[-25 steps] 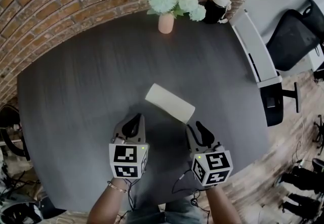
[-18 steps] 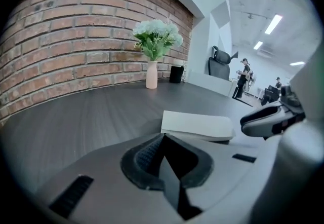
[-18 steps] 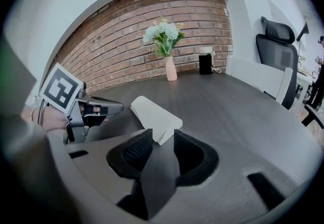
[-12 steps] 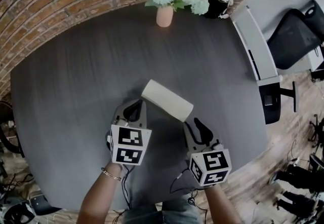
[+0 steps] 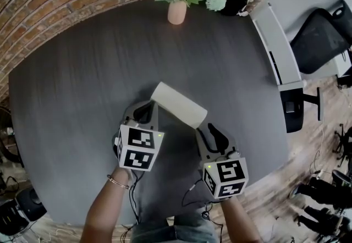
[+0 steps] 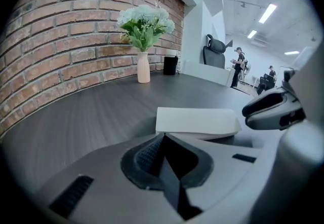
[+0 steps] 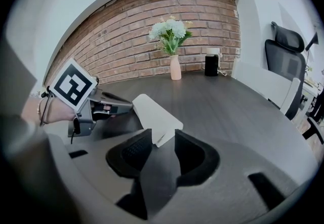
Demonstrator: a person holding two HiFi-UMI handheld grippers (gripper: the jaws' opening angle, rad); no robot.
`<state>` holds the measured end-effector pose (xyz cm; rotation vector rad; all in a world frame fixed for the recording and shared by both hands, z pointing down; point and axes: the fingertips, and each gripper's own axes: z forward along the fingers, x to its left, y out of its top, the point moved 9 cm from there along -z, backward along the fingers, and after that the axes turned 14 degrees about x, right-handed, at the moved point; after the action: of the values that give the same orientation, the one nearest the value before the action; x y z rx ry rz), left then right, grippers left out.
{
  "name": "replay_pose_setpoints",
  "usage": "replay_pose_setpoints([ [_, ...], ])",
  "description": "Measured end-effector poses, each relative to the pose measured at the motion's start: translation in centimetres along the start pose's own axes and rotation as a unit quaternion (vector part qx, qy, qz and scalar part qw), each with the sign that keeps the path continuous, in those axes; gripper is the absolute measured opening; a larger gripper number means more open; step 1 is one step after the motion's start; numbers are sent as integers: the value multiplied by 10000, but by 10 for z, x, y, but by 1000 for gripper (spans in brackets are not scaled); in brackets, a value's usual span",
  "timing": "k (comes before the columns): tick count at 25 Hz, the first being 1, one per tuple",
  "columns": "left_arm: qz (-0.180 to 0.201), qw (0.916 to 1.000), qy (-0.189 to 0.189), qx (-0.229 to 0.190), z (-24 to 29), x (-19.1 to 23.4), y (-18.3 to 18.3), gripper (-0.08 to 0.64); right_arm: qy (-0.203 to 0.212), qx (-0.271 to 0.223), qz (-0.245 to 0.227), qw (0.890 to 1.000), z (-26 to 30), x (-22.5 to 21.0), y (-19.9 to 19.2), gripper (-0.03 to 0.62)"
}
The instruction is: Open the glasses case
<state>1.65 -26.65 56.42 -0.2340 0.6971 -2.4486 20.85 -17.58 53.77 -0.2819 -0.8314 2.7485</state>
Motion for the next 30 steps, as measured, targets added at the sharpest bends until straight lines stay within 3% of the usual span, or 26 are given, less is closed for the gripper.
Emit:
replay_pose_setpoints([
  [6,-94,9999,-91,14,1,1,0,-5,6,56,-300,9995,1,-1,3,158],
  [11,-200,9995,-231,33,1,4,0,-5,-103,201,-1309,9911,4,11,8,158],
  [17,-208,9994,-277,24,0,5,0,-5,-814,476,-2750,9568,10,25,9,158],
  [22,-215,9992,-339,3,1,7,0,-5,-1193,614,-3481,9278,17,29,7,155],
  [26,-203,9991,-364,11,0,6,1,-5,-1525,643,-4086,8976,18,32,1,152],
  [28,-197,9992,-357,16,0,6,0,-5,-1616,618,-4178,8919,19,33,-1,152],
  [30,-188,9992,-361,13,0,7,0,-5,-1594,578,-4060,8980,19,33,-1,149],
])
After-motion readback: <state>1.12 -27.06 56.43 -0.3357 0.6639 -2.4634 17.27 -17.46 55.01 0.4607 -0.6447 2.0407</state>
